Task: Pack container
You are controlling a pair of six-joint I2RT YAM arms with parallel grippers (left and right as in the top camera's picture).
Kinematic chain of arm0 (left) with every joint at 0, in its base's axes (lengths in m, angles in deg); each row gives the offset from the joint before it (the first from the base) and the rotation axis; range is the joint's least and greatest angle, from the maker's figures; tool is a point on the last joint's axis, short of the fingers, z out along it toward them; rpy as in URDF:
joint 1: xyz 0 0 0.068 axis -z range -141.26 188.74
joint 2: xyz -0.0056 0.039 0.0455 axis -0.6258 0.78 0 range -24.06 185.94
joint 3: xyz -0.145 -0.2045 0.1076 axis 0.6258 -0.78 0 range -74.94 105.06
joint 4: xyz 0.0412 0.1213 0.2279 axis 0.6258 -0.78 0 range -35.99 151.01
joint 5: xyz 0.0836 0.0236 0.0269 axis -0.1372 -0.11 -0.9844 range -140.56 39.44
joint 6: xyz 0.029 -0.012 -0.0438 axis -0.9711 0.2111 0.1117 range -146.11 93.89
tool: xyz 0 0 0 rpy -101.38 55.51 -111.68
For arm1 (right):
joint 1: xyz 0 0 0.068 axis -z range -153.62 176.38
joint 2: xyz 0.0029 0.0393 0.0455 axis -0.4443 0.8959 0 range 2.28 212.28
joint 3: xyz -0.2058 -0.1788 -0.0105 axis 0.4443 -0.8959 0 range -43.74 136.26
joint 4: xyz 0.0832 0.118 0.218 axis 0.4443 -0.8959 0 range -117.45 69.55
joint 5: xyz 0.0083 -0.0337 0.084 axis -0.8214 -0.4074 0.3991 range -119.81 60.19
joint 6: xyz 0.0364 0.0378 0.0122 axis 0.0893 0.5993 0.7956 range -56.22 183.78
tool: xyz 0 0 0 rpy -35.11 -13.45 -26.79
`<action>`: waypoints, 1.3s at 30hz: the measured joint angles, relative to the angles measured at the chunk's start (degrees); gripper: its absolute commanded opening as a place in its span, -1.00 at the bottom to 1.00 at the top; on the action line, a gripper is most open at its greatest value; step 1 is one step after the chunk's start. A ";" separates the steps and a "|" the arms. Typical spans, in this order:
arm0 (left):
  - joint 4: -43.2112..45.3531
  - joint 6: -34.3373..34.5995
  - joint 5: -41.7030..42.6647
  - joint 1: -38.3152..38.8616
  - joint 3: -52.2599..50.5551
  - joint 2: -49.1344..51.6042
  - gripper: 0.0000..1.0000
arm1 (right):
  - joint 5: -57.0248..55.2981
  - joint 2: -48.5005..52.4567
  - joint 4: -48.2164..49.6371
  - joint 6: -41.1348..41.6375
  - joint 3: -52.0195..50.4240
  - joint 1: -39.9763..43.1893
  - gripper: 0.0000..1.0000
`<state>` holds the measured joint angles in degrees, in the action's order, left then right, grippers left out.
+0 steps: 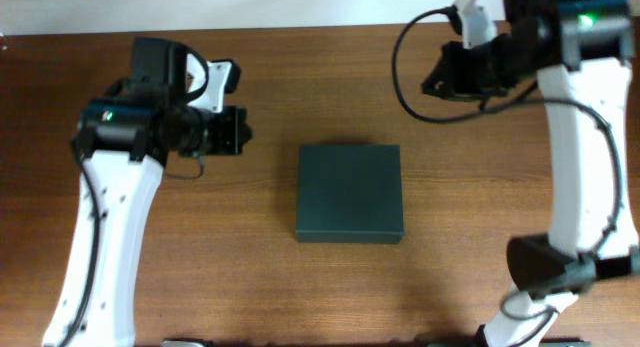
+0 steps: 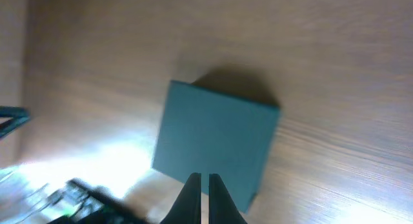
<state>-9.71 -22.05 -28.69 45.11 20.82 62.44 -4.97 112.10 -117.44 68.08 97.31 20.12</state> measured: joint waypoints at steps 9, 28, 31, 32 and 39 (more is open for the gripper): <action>-4.85 0.68 -13.22 0.00 0.00 -4.20 -0.96 | -20.41 -13.86 0.02 2.67 -4.68 1.40 -0.83; -4.96 1.09 -21.62 0.00 0.00 -3.76 -0.59 | -25.46 -17.62 2.49 3.19 -45.59 9.99 -0.92; -5.01 1.55 -22.73 0.00 0.00 -2.93 -0.06 | -25.44 -17.64 5.14 3.17 -49.18 9.99 -0.91; -5.14 1.68 -22.91 0.00 0.00 -2.69 0.26 | -25.44 -17.64 5.84 3.17 -50.21 9.99 -0.83; -5.38 1.55 -23.45 0.00 0.00 -1.31 0.99 | -25.27 -17.62 8.87 3.15 -57.02 9.99 0.98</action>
<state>-15.08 -20.50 -52.15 45.11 20.82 61.13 -30.24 94.49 -108.57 71.23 40.29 30.10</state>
